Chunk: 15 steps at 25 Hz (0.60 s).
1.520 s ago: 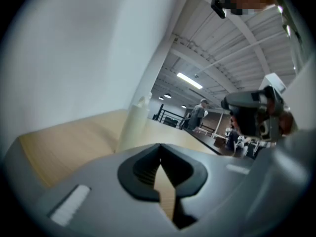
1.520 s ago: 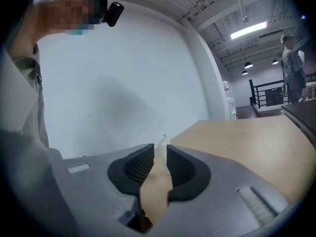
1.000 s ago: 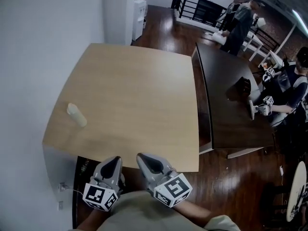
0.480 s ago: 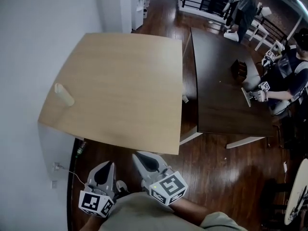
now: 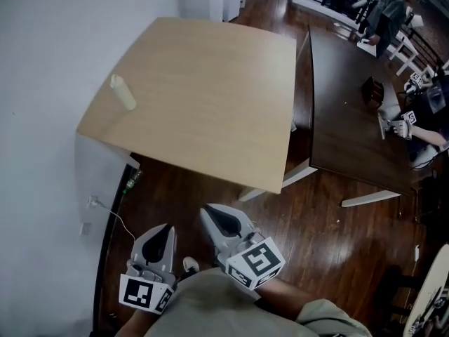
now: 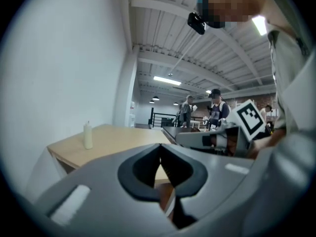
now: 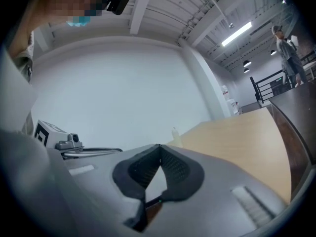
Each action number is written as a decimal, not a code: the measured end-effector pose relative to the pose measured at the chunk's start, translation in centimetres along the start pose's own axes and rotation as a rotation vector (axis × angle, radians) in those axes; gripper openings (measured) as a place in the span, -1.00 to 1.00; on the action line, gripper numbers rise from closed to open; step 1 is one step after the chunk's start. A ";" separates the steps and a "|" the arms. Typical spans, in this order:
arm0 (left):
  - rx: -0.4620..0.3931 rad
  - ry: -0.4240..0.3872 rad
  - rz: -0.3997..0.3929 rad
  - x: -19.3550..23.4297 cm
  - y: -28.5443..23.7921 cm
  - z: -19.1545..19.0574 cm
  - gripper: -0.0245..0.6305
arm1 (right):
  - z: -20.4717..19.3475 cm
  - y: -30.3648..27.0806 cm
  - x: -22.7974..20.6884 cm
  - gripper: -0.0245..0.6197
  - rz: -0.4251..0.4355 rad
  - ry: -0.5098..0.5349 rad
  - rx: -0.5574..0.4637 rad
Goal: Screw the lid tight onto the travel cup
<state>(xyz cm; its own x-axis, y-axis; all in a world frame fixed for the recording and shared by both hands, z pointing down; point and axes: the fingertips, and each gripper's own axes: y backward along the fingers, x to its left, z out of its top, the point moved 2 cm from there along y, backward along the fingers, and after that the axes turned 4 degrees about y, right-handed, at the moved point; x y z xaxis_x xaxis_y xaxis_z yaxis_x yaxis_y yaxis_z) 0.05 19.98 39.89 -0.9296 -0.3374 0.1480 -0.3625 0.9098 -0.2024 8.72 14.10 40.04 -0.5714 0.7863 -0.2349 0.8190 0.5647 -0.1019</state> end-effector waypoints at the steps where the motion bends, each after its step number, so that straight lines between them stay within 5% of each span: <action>1: -0.006 0.006 0.006 0.0 0.9 -0.2 -0.92 | -0.1 0.4 0.9 -0.92 0.002 0.007 0.007; 9: -0.013 0.051 -0.022 -0.4 7.1 -2.9 -0.92 | -1.7 4.9 6.9 -0.92 -0.092 0.044 0.065; 15: -0.036 0.006 0.036 -2.6 10.4 -2.6 -0.92 | -2.5 8.3 9.4 -0.92 -0.041 0.081 0.055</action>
<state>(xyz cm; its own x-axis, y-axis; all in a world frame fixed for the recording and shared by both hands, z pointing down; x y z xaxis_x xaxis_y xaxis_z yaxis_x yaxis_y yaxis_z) -1.13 30.92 39.91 -0.9416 -0.3029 0.1471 -0.3260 0.9294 -0.1731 10.03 26.87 39.42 -0.6054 0.7815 -0.1506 0.7949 0.5843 -0.1635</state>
